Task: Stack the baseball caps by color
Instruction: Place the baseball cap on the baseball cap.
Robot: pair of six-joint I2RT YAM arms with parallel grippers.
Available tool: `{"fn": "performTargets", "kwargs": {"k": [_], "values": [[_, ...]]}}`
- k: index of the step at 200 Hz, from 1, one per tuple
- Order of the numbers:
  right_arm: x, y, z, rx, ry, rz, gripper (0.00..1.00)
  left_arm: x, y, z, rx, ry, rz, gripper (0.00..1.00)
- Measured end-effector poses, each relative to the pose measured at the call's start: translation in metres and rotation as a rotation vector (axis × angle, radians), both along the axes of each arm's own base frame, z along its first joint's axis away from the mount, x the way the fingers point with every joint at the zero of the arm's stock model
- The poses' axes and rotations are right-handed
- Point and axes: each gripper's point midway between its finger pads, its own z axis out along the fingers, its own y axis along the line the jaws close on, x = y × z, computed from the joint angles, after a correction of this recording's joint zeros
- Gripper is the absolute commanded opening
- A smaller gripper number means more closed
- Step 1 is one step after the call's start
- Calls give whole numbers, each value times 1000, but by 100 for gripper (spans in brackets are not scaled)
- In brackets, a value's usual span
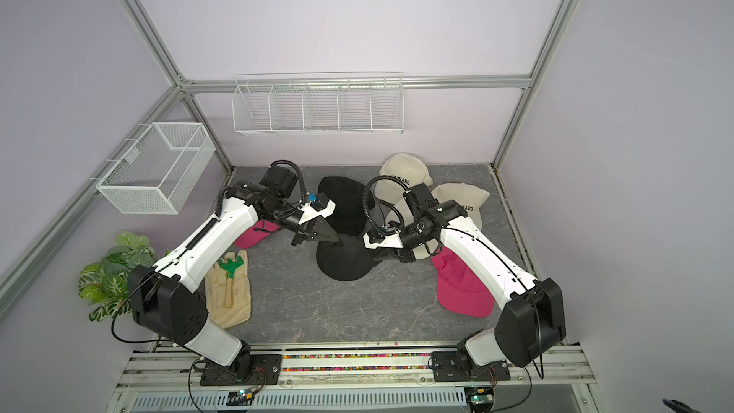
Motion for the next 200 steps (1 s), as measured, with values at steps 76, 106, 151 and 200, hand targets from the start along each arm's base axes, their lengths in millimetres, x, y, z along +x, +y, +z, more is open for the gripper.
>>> {"fn": "performTargets", "kwargs": {"k": [76,106,151,200], "values": [[6,-10,0,6,4,-38,25,-2,6,13,-65,-27,0,0],[7,-13,4,12,-4,-54,25,-1,6,12,-65,-27,1,0],[6,-12,7,20,36,-81,19,4,4,11,-63,-21,17,0],[8,-14,8,18,65,-113,6,15,2,9,-45,-16,62,0]]}}
